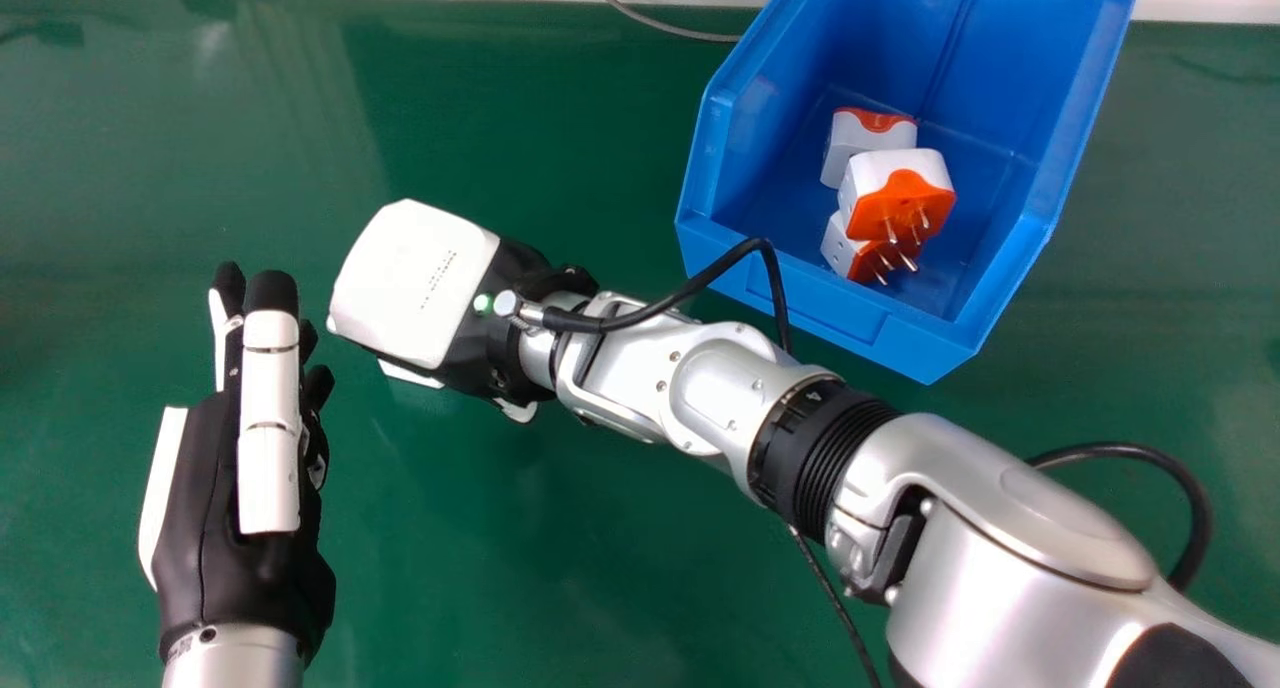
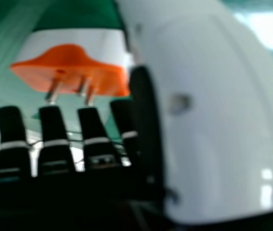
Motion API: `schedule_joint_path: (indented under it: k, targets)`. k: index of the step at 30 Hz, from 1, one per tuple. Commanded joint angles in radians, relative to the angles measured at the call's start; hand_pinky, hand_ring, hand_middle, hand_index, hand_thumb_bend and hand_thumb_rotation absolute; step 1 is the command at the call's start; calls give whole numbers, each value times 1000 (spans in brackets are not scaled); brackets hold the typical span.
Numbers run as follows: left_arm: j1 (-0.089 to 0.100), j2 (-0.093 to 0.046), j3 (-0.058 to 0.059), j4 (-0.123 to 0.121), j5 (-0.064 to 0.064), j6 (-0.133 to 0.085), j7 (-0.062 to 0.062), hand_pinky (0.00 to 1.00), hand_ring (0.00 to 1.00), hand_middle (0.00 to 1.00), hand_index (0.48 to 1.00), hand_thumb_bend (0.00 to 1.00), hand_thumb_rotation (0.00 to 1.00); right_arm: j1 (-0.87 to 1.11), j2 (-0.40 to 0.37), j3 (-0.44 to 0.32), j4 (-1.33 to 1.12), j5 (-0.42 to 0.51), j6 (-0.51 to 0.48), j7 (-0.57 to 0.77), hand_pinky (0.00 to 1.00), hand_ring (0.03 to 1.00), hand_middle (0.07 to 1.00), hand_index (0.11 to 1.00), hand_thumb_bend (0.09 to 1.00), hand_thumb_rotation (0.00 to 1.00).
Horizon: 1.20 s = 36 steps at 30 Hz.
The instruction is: Pick all objects and put in blue box
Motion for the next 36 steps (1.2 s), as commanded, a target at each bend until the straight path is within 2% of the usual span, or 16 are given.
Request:
schedule_joint_path:
  k: [1, 3, 8, 12, 13, 14, 15, 16, 18, 20, 22, 25, 27, 31, 33, 36]
  targets:
    - [13, -4, -8, -38, 9, -24, 1, 1000, 1000, 1000, 1000, 594, 1000, -47, 21, -2, 0, 6, 10, -11, 700, 791, 842, 797, 713, 65]
    - [20, -6, -12, -45, 7, -26, 1, 1000, 1000, 1000, 1000, 589, 1000, -51, 23, -1, 5, 8, 10, -7, 705, 792, 845, 799, 662, 89]
    - [30, -7, -21, -63, 16, -17, 7, 1000, 1000, 1000, 1000, 582, 1000, -52, 25, -1, 17, 12, 12, -16, 693, 780, 838, 792, 646, 73]
    - [38, -6, -27, -70, 22, -14, 6, 1000, 1000, 1000, 1000, 590, 1000, -53, 34, 8, 35, 7, 23, -12, 669, 754, 794, 740, 752, 18]
    - [41, -6, -28, -71, 22, -16, 4, 1000, 1000, 1000, 1000, 591, 1000, -46, 39, -8, 37, 24, 30, -13, 627, 719, 756, 680, 776, 9]
    - [45, -6, -31, -73, 23, -19, 3, 1000, 1000, 1000, 1000, 591, 1000, -38, 42, -31, 37, 50, 27, -5, 581, 676, 716, 632, 729, 30]
    - [48, -6, -33, -74, 24, -21, 2, 1000, 1000, 1000, 1000, 590, 1000, -31, 42, -54, 37, 76, 19, 2, 501, 597, 642, 561, 627, 76]
    - [50, -8, -34, -75, 22, -24, 2, 1000, 1000, 1000, 1000, 590, 1000, -27, 40, -68, 39, 96, 8, 1, 448, 542, 588, 517, 577, 54]
    - [57, -12, -38, -78, 19, -29, 1, 1000, 1000, 1000, 1000, 588, 1000, -16, 35, -91, 40, 128, -6, -13, 368, 455, 514, 494, 547, 17]
    - [65, -14, -43, -82, 24, -31, 3, 1000, 1000, 1000, 1000, 589, 1000, -7, 28, -93, 41, 132, -14, -55, 322, 407, 477, 494, 535, 4]
    - [72, -16, -48, -87, 28, -33, 7, 1000, 1000, 1000, 1000, 591, 1000, -4, 35, -121, 51, 170, -15, -21, 299, 396, 480, 515, 523, 1]
    - [80, -16, -51, -93, 29, -32, 5, 1000, 1000, 1000, 1000, 594, 999, -16, 64, -200, 71, 271, -4, 129, 297, 395, 510, 522, 514, 0]
    - [86, -16, -54, -100, 29, -27, 5, 1000, 1000, 1000, 1000, 601, 998, -25, 73, -214, 74, 297, 11, 184, 306, 411, 529, 511, 512, 0]
    - [90, -18, -55, -106, 26, -25, 4, 1000, 1000, 1000, 1000, 607, 993, -24, 66, -213, 72, 306, 2, 194, 317, 423, 544, 508, 511, 0]
    - [87, -15, -52, -102, 23, -27, -1, 1000, 1000, 1000, 1000, 606, 990, -20, 60, -218, 69, 313, -11, 194, 320, 422, 540, 509, 511, 0]
    - [86, -13, -52, -103, 30, -27, 0, 1000, 1000, 1000, 1000, 606, 998, -16, 48, -209, 61, 305, -31, 180, 327, 422, 538, 503, 512, 0]
